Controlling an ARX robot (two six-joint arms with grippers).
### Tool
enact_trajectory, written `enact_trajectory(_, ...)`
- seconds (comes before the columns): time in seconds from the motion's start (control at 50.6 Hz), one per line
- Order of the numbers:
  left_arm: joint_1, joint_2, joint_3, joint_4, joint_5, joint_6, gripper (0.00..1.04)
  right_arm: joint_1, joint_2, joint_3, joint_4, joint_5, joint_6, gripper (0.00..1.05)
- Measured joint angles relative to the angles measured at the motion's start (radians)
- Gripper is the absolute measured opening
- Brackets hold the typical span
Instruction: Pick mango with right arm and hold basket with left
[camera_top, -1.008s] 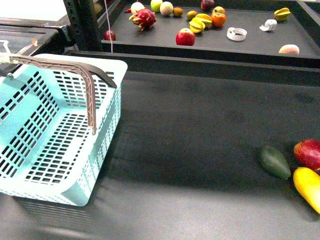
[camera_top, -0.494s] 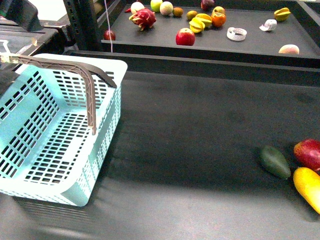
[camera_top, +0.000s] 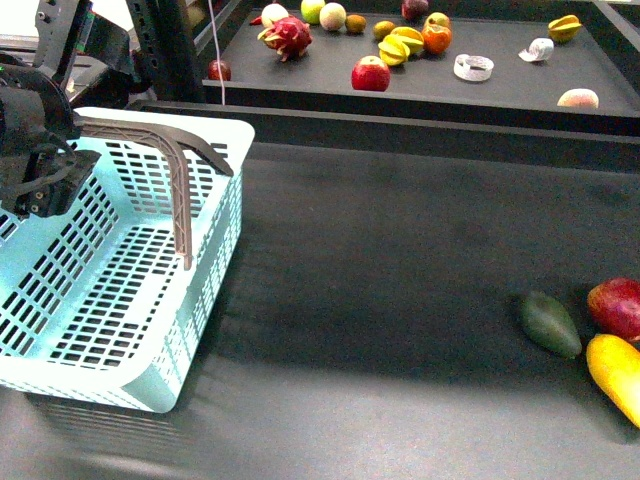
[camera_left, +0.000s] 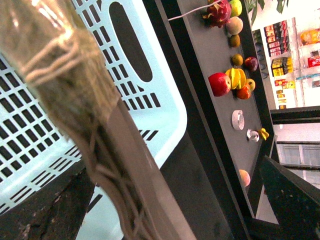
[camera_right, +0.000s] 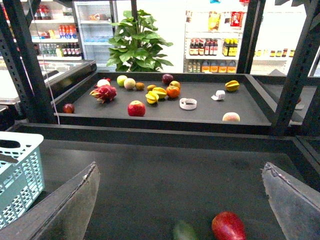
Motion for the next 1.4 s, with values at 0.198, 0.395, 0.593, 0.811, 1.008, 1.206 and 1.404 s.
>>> enact_trajectory(0.198,0.015,0.068,0.045,0.013,-0.002,-0.049,0.85,0.0,0.0,0.0,0.0,0.0,0.0,0.97)
enact_trajectory(0.395,0.029,0.075,0.062,0.027,-0.016,-0.078,0.52,0.0,0.0,0.0,0.0,0.0,0.0,0.97)
enact_trajectory(0.593,0.04,0.069,0.04,0.021,-0.006,-0.138,0.17,0.0,0.0,0.0,0.0,0.0,0.0,0.97)
enact_trajectory(0.811,0.021,-0.034,-0.025,-0.025,0.013,-0.121,0.07,0.0,0.0,0.0,0.0,0.0,0.0,0.97)
enact_trajectory(1.008,-0.033,-0.195,-0.094,-0.024,0.093,0.007,0.07,0.0,0.0,0.0,0.0,0.0,0.0,0.97)
enact_trajectory(1.206,-0.117,-0.352,-0.194,-0.01,0.248,0.296,0.07,0.0,0.0,0.0,0.0,0.0,0.0,0.97)
enact_trajectory(1.404,-0.22,-0.453,-0.303,-0.04,0.304,0.554,0.07,0.0,0.0,0.0,0.0,0.0,0.0,0.97)
